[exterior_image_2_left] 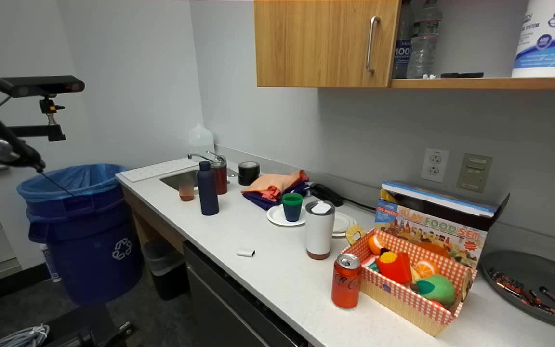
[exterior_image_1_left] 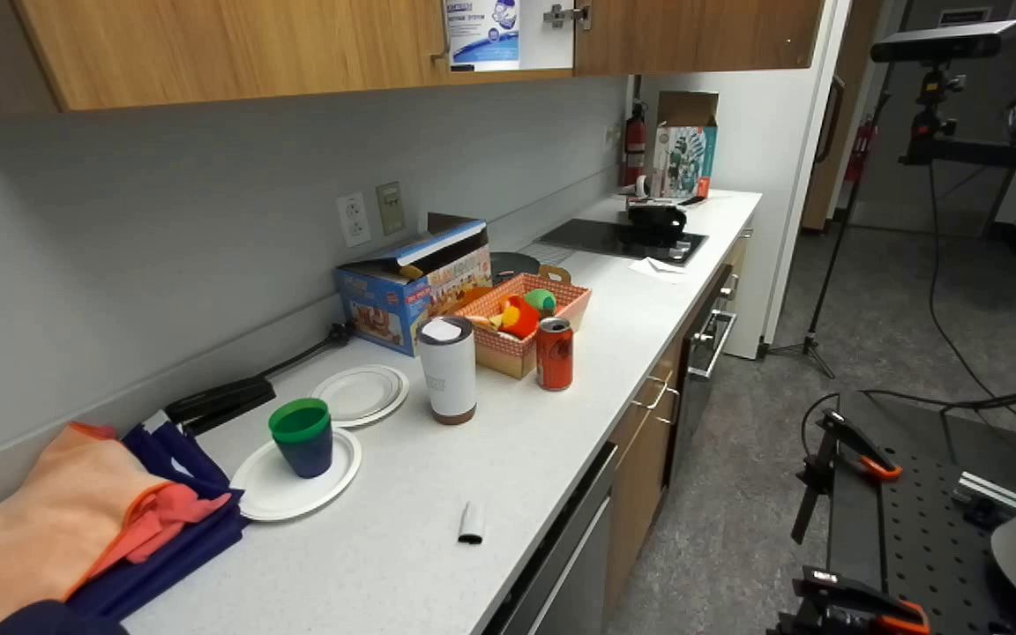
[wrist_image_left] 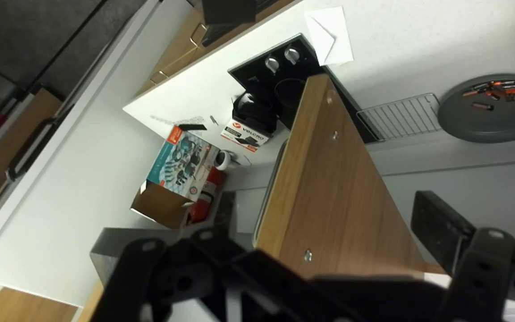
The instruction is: Close the cabinet's door
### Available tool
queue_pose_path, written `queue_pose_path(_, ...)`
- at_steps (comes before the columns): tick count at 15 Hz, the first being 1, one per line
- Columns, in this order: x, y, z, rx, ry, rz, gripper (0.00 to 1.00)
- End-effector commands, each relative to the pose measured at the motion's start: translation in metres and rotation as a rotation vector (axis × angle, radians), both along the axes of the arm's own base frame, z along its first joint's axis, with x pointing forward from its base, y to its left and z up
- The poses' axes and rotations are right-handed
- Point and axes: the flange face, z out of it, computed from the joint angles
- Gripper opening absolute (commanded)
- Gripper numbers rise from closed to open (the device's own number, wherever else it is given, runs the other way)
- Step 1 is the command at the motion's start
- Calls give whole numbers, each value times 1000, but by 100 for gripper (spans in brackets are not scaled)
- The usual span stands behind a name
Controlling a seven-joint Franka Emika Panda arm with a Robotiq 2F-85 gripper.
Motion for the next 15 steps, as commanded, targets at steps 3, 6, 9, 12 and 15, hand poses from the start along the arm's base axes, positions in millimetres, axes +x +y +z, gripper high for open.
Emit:
queue_pose_path(3,17,-19,27,-116,-67,105,100)
queue_pose_path(6,26,-28,38,-145,-124,109,100)
queue_pose_path(9,38,-34,42,-98,-123,171,100)
queue_pose_path(12,47,-35,47,14,-132,290,100)
queue_pose_path(15,45,-37,47,99,-110,384,100)
